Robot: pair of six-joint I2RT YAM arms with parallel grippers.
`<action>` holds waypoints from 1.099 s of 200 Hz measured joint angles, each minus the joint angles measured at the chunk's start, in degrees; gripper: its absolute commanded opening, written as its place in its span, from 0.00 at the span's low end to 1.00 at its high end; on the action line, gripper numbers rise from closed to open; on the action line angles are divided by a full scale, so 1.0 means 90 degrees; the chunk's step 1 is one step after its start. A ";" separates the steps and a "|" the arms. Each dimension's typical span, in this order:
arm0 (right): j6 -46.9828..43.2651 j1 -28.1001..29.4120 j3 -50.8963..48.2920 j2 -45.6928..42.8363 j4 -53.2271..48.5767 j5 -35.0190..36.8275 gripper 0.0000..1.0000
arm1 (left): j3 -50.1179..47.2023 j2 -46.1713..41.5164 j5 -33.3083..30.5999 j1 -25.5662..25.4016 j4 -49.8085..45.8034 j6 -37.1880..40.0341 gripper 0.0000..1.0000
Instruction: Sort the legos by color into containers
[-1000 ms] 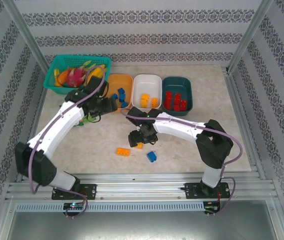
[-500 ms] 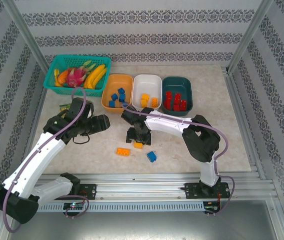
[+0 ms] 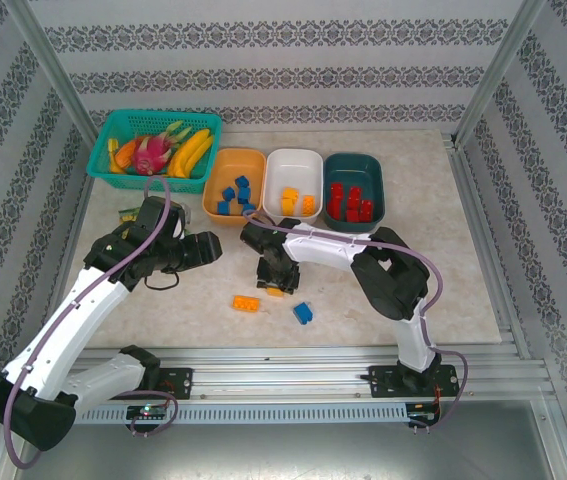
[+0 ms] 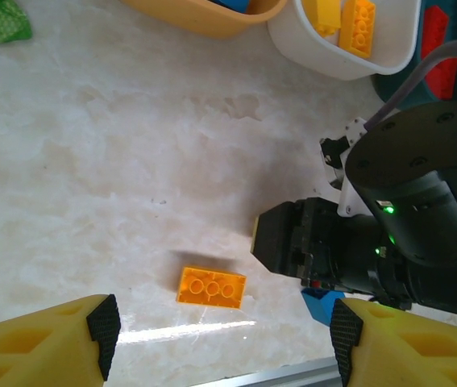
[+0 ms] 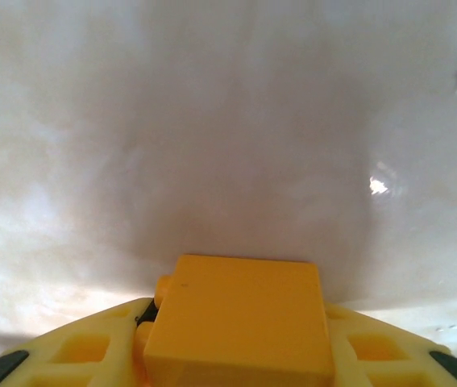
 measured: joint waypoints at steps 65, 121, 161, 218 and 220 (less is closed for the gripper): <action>-0.1195 -0.0753 0.1396 -0.0716 -0.0498 0.1103 0.33 | 0.0794 0.1173 0.0597 0.0087 0.0612 -0.0061 0.73; -0.2229 -0.1904 0.3359 0.0357 -0.0313 0.1583 0.33 | 0.1770 0.2939 0.1027 0.0272 0.1523 -0.0357 0.73; -0.2480 -0.2319 0.4522 0.1707 -0.0267 0.1557 0.33 | 0.2460 0.3541 0.1088 0.0318 0.1919 -0.0357 0.73; -0.2594 -0.2664 0.5887 0.3084 -0.0272 0.1297 0.34 | 0.2628 0.3895 0.1115 0.0325 0.1999 -0.0347 0.73; -0.2594 -0.2674 0.5921 0.3123 -0.0272 0.1280 0.35 | 0.2630 0.3895 0.1115 0.0325 0.1996 -0.0347 0.73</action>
